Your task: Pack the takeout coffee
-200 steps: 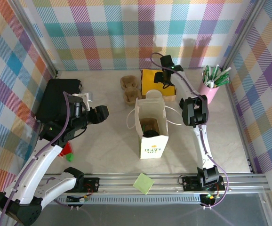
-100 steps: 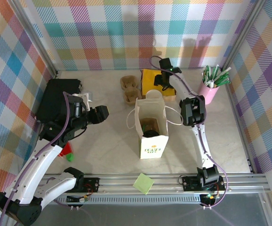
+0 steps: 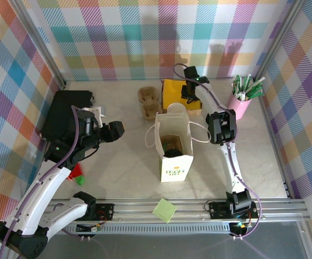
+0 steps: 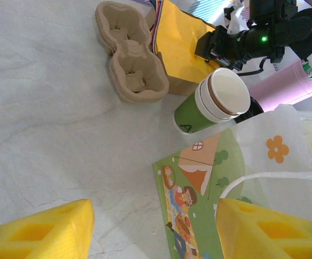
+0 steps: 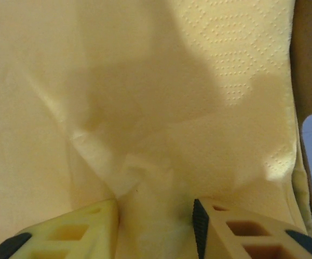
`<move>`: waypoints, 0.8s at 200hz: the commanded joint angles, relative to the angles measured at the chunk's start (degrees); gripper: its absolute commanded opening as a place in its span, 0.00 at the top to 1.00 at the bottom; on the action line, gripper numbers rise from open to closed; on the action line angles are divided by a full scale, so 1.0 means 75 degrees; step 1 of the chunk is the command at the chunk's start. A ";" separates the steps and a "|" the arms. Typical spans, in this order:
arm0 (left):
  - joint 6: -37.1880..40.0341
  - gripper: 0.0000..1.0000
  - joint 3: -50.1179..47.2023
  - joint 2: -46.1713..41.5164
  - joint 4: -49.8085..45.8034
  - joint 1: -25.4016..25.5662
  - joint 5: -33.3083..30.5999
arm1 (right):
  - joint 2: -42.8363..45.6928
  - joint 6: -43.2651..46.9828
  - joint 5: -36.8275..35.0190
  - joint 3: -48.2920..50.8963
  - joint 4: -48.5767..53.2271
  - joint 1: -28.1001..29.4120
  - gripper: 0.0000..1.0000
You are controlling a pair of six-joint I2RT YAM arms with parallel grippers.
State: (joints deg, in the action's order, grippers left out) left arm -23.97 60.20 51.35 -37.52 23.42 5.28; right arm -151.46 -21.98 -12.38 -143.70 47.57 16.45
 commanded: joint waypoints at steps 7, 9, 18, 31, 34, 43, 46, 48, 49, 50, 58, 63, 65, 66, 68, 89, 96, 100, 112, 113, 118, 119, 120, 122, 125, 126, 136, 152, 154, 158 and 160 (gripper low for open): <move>0.0035 0.39 0.0058 -0.0040 -0.0154 -0.0076 -0.0024 | -0.0079 -0.0060 0.0203 -0.0210 0.0044 -0.0050 0.69; 0.0035 0.39 0.0064 -0.0048 -0.0154 -0.0076 -0.0024 | -0.0073 -0.0058 0.0214 -0.0211 0.0035 -0.0052 0.70; 0.0043 0.39 0.0081 -0.0040 -0.0154 -0.0076 -0.0024 | -0.0048 -0.0069 0.0243 -0.0210 0.0026 -0.0060 0.73; 0.0046 0.39 0.0082 -0.0039 -0.0164 -0.0076 -0.0024 | -0.0021 -0.0072 0.0319 -0.0211 0.0009 -0.0081 0.77; 0.0048 0.39 0.0082 -0.0037 -0.0165 -0.0076 -0.0024 | -0.0021 -0.0080 0.0332 -0.0211 0.0003 -0.0079 0.78; 0.0043 0.39 0.0082 -0.0029 -0.0177 -0.0076 -0.0024 | 0.0002 -0.0073 0.0350 -0.0206 -0.0012 -0.0085 0.81; 0.0043 0.39 0.0082 -0.0026 -0.0183 -0.0076 -0.0024 | 0.0010 -0.0079 0.0356 -0.0211 -0.0020 -0.0093 0.81; 0.0040 0.39 0.0094 -0.0021 -0.0188 -0.0082 -0.0024 | 0.0014 -0.0081 0.0357 -0.0205 -0.0019 -0.0100 0.82; 0.0048 0.39 0.0094 -0.0024 -0.0188 -0.0079 -0.0024 | 0.0014 -0.0081 0.0366 -0.0208 -0.0023 -0.0104 0.82; 0.0045 0.39 0.0094 -0.0019 -0.0189 -0.0077 -0.0030 | 0.0014 -0.0081 0.0370 -0.0210 -0.0025 -0.0100 0.82; 0.0040 0.39 0.0093 -0.0017 -0.0189 -0.0076 -0.0025 | 0.0045 -0.0092 0.0413 -0.0207 -0.0049 -0.0106 0.83; 0.0040 0.39 0.0094 -0.0013 -0.0189 -0.0076 -0.0024 | 0.0070 -0.0103 0.0456 -0.0205 -0.0061 -0.0116 0.84; 0.0037 0.39 0.0094 -0.0006 -0.0186 -0.0076 -0.0024 | 0.0081 -0.0104 0.0473 -0.0210 -0.0073 -0.0118 0.84; 0.0034 0.39 0.0094 -0.0010 -0.0188 -0.0076 -0.0018 | 0.0089 -0.0111 0.0488 -0.0211 -0.0079 -0.0118 0.84; 0.0041 0.39 0.0094 -0.0005 -0.0186 -0.0076 -0.0014 | 0.0104 -0.0106 0.0505 -0.0211 -0.0081 -0.0119 0.84; 0.0051 0.39 0.0149 0.0020 -0.0224 -0.0076 -0.0025 | 0.0348 -0.0038 0.0582 -0.0209 -0.0088 -0.0142 0.86; 0.0055 0.39 0.0170 0.0022 -0.0236 -0.0076 -0.0030 | 0.0447 -0.0005 0.0573 -0.0177 -0.0066 -0.0150 0.87; 0.0055 0.39 0.0175 0.0020 -0.0245 -0.0076 -0.0035 | 0.0524 0.0011 0.0563 -0.0156 -0.0062 -0.0149 0.87; 0.0064 0.39 0.0208 0.0003 -0.0265 -0.0076 -0.0037 | 0.0765 0.0081 0.0578 0.0009 -0.0117 -0.0151 0.88; 0.0059 0.39 0.0215 0.0000 -0.0262 -0.0076 -0.0042 | 0.0788 0.0082 0.0581 0.0028 -0.0119 -0.0153 0.88; 0.0055 0.39 0.0217 0.0003 -0.0271 -0.0076 -0.0043 | 0.0897 0.0114 0.0573 0.0093 -0.0129 -0.0155 0.89; 0.0055 0.39 0.0220 0.0000 -0.0271 -0.0076 -0.0045 | 0.0918 0.0110 0.0573 0.0105 -0.0136 -0.0160 0.89; 0.0055 0.39 0.0221 -0.0007 -0.0271 -0.0076 -0.0040 | 0.0935 0.0120 0.0573 0.0117 -0.0134 -0.0157 0.89; 0.0061 0.39 0.0222 -0.0004 -0.0277 -0.0076 -0.0037 | 0.0977 0.0127 0.0573 0.0140 -0.0141 -0.0155 0.89; 0.0057 0.39 0.0226 -0.0008 -0.0282 -0.0076 -0.0036 | 0.1037 0.0145 0.0568 0.0156 -0.0135 -0.0154 0.90; 0.0056 0.39 0.0224 -0.0017 -0.0282 -0.0076 -0.0036 | 0.1059 0.0149 0.0565 0.0160 -0.0127 -0.0154 0.90; 0.0055 0.39 0.0223 -0.0049 -0.0283 -0.0076 -0.0036 | 0.1240 0.0202 0.0541 0.0186 -0.0070 -0.0166 0.91; 0.0033 0.39 0.0234 -0.0105 -0.0317 -0.0076 -0.0024 | 0.1519 0.0297 0.0362 0.0187 0.0079 -0.0166 0.92; 0.0032 0.39 0.0225 -0.0114 -0.0318 -0.0076 -0.0024 | 0.1554 0.0303 0.0338 0.0187 0.0102 -0.0169 0.92; 0.0023 0.39 0.0223 -0.0140 -0.0318 -0.0076 -0.0024 | 0.1624 0.0330 0.0303 0.0187 0.0138 -0.0172 0.93; 0.0020 0.39 0.0223 -0.0146 -0.0318 -0.0076 -0.0027 | 0.1659 0.0344 0.0288 0.0187 0.0164 -0.0176 0.93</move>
State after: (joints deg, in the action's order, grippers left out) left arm -23.97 60.25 51.37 -39.03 23.42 5.28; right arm -145.73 -21.34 -9.02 -142.17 47.72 15.64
